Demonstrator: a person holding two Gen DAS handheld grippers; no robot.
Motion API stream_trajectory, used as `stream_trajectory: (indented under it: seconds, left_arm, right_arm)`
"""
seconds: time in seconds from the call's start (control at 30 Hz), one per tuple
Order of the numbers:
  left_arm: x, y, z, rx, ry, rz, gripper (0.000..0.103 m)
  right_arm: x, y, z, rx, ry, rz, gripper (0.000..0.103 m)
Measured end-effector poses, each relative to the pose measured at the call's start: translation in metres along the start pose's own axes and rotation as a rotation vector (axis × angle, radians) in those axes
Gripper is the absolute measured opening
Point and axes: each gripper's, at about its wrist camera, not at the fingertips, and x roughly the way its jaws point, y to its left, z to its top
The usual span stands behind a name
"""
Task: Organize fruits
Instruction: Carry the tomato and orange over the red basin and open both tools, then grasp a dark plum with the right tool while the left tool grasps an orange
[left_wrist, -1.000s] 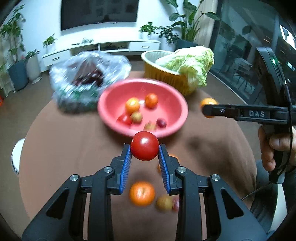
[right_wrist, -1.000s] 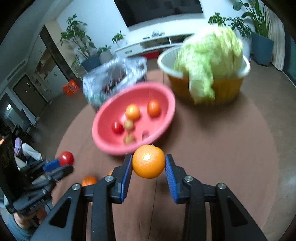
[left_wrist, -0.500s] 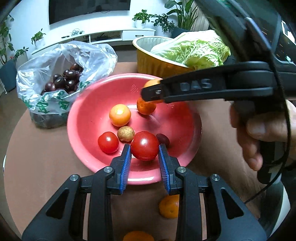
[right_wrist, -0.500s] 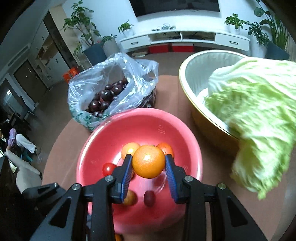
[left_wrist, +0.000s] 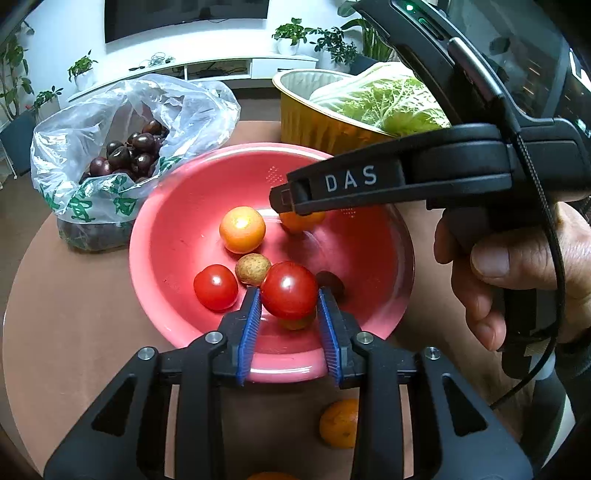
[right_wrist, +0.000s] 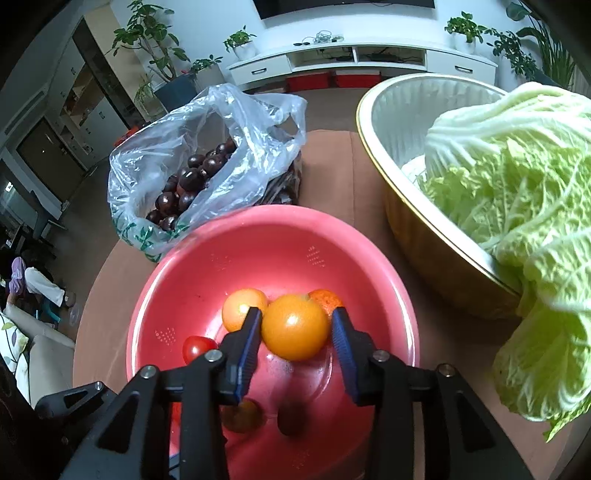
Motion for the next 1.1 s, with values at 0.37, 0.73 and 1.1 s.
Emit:
stream_trajectory:
  seconds: [0.37, 0.73, 1.1]
  left_arm:
    - [-0.009, -0.002, 0.000, -0.015, -0.039, -0.015, 0.078]
    - [-0.065, 0.007, -0.014, -0.065, -0.110, -0.050, 0.078]
    - [-0.111, 0.019, -0.105, 0.078, -0.033, 0.009, 0.088]
  right_arm:
    - [-0.023, -0.007, 0.002, 0.044, -0.039, 0.013, 0.058]
    - [-0.082, -0.003, -0.022, 0.054, -0.151, 0.051, 0.058]
    - [-0.099, 0.023, -0.154, 0.037, -0.133, 0.070, 0.061]
